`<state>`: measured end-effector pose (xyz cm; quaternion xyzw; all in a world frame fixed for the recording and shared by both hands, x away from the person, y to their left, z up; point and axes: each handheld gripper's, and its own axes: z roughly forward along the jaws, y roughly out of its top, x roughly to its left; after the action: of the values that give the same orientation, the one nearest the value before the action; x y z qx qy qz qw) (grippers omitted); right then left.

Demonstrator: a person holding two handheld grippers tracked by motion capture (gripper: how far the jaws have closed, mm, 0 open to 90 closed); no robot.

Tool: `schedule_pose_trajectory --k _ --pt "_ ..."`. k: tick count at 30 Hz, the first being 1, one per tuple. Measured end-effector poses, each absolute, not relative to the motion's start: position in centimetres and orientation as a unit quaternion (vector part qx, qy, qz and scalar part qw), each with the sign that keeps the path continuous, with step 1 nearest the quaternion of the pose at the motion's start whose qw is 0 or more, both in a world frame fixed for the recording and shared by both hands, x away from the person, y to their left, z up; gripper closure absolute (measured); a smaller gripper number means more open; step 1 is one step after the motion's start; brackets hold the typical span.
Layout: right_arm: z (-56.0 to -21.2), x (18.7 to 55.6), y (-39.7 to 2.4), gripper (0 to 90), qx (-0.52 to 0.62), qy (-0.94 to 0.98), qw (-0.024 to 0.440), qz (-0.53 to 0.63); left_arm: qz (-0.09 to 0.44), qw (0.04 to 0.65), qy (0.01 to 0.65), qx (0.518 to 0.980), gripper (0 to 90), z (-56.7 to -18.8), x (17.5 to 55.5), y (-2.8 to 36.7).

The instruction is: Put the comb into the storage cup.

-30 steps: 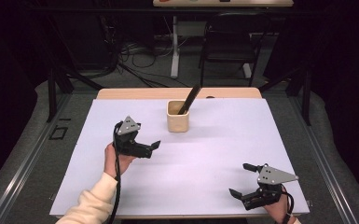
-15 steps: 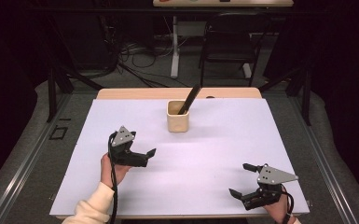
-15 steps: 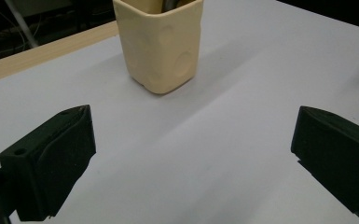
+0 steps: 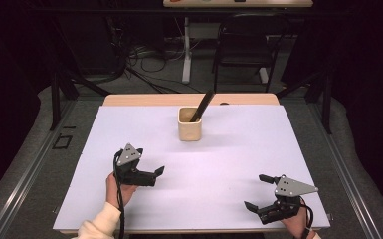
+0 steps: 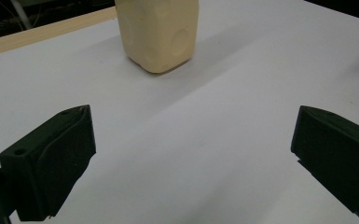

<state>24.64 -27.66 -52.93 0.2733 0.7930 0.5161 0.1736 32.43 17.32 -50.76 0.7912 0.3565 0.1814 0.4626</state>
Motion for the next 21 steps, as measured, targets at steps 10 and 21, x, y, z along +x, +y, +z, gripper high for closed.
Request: schedule_pose_trajectory --k 10,21 --pt "-52.9 24.6 -27.7 0.0 0.275 0.792 0.176 0.516 0.175 0.463 0.356 0.792 0.0 -51.5 31.2 17.3" --pt "-52.9 24.6 -27.6 0.0 0.276 0.793 0.172 0.515 0.183 0.461 0.354 0.793 0.0 -51.9 30.0 17.7"
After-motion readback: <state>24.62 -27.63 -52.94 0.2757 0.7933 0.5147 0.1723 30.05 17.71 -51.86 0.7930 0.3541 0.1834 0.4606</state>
